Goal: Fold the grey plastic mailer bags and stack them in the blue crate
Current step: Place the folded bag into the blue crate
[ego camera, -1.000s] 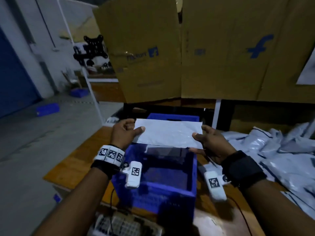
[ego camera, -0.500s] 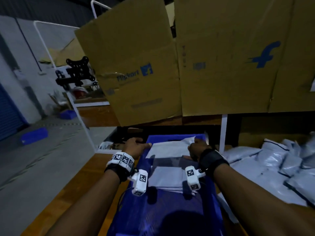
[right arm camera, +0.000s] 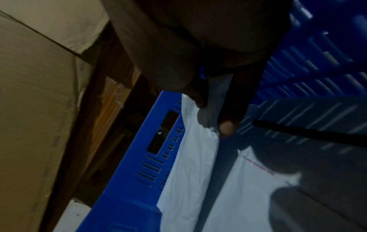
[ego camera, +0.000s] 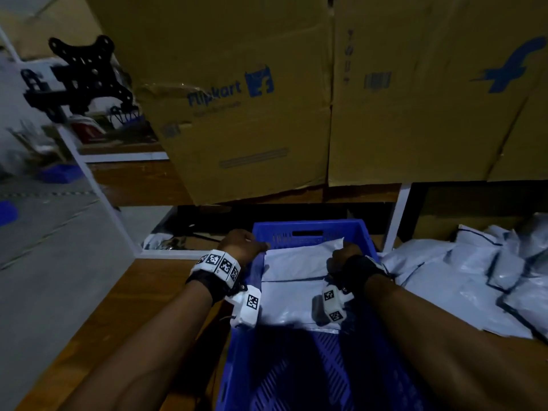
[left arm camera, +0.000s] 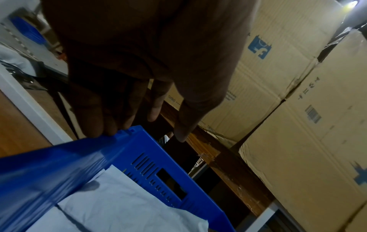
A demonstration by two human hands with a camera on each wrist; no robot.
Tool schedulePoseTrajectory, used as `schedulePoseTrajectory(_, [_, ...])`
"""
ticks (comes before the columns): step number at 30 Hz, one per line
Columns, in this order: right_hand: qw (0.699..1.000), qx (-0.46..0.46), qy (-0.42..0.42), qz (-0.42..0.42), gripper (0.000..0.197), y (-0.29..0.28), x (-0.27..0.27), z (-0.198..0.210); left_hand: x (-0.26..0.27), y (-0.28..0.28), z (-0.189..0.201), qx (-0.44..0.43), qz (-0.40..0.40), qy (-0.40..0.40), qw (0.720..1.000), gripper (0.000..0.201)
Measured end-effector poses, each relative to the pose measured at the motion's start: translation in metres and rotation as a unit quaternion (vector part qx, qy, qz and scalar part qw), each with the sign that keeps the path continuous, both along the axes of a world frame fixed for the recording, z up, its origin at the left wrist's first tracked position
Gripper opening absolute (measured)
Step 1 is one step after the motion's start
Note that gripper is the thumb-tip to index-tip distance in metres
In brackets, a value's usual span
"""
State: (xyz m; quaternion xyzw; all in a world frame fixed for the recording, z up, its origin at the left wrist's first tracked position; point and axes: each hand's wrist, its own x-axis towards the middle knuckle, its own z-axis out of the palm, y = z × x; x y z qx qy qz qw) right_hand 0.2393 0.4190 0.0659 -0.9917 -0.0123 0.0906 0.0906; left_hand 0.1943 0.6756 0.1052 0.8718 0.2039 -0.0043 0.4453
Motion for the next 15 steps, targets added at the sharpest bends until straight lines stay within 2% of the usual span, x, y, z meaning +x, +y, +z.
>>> schedulePoseTrajectory(7, [0.997,-0.045,0.054,0.038,0.039,0.007,-0.003,-0.021,0.002,0.008,0.006,-0.005,-0.021,-0.001,1.000,0.031])
schedulePoseTrajectory(8, [0.997,0.017,0.075,0.004,0.040,0.007,0.000,-0.025,0.003,0.009,0.007,-0.007,-0.029,-0.001,1.000,0.029])
schedulePoseTrajectory(9, [0.985,0.132,0.079,-0.073,0.040,0.006,0.005,-0.028,0.004,0.010,0.007,-0.009,-0.035,0.001,0.999,0.027])
schedulePoseTrajectory(10, [0.975,0.177,0.073,-0.110,0.041,0.004,0.011,-0.028,0.006,0.011,0.008,-0.013,-0.040,0.004,0.999,0.027])
schedulePoseTrajectory(11, [0.975,0.182,0.054,-0.115,0.040,0.001,0.014,-0.028,0.007,0.011,0.009,-0.014,-0.042,0.008,0.999,0.026])
schedulePoseTrajectory(13, [0.959,0.216,0.041,-0.178,0.029,-0.002,0.019,-0.032,0.008,0.011,0.009,-0.009,-0.047,0.012,0.999,0.026])
schedulePoseTrajectory(15, [0.934,0.265,0.030,-0.237,0.037,0.000,0.017,-0.039,0.007,0.011,0.010,-0.010,-0.054,0.015,0.998,0.026])
